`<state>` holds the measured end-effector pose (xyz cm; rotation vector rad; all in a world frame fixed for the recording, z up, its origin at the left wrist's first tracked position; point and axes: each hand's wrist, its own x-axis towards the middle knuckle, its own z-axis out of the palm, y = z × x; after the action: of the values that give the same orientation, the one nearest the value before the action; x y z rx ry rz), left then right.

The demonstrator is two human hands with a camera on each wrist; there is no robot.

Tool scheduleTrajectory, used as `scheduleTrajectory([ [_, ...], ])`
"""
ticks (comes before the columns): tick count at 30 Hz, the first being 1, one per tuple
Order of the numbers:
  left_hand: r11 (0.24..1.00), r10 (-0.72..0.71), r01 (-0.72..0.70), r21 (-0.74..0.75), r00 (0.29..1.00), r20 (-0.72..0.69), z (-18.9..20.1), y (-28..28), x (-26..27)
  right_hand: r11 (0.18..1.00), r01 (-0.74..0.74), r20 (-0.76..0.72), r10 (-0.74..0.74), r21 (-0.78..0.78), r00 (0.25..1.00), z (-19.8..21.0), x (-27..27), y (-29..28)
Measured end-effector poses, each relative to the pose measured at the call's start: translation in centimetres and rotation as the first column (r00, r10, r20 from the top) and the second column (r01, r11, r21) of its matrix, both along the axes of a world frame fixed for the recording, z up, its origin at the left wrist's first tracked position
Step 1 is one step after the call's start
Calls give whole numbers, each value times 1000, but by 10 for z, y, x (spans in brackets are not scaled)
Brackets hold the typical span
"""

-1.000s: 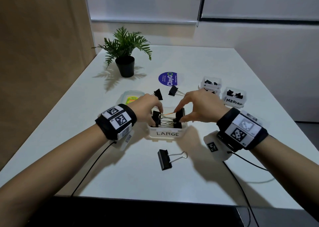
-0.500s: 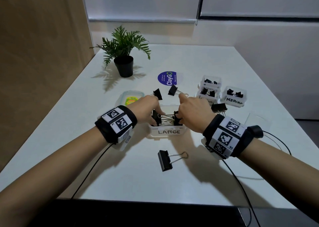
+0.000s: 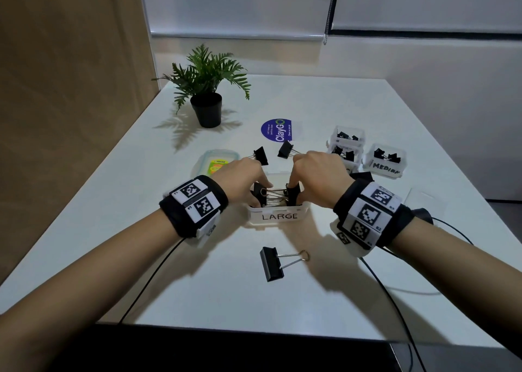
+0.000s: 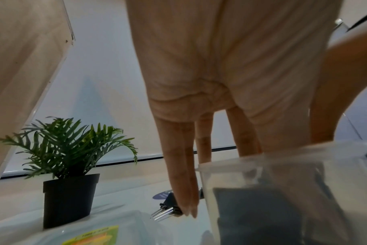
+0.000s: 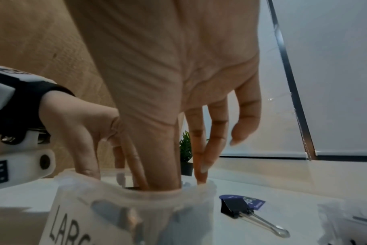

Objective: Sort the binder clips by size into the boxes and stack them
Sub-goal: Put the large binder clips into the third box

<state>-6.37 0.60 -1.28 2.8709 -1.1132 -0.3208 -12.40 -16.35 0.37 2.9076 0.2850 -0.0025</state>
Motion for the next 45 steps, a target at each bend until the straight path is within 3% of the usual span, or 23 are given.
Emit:
scheduleTrajectory([
  [14, 999, 33, -31, -43, 999, 33, -2, 1, -5, 997, -35, 86, 29, 71, 996, -13, 2, -1],
  [26, 994, 105, -109, 6, 967, 233, -6, -4, -6, 990, 11, 75, -22, 142, 997, -13, 2, -7],
  [34, 994, 94, -80, -68, 970, 224, -5, -3, -4, 987, 13, 74, -25, 160, 997, -13, 3, -9],
  [41, 999, -28, 23, 48, 994, 107, -5, -5, -2, 976, -18, 46, 9, 215, 999, -17, 9, -9],
  [45, 998, 24, -19, -54, 994, 106, -7, -6, 0, 966, -9, 27, 2, 258, 1000, -22, 12, -11],
])
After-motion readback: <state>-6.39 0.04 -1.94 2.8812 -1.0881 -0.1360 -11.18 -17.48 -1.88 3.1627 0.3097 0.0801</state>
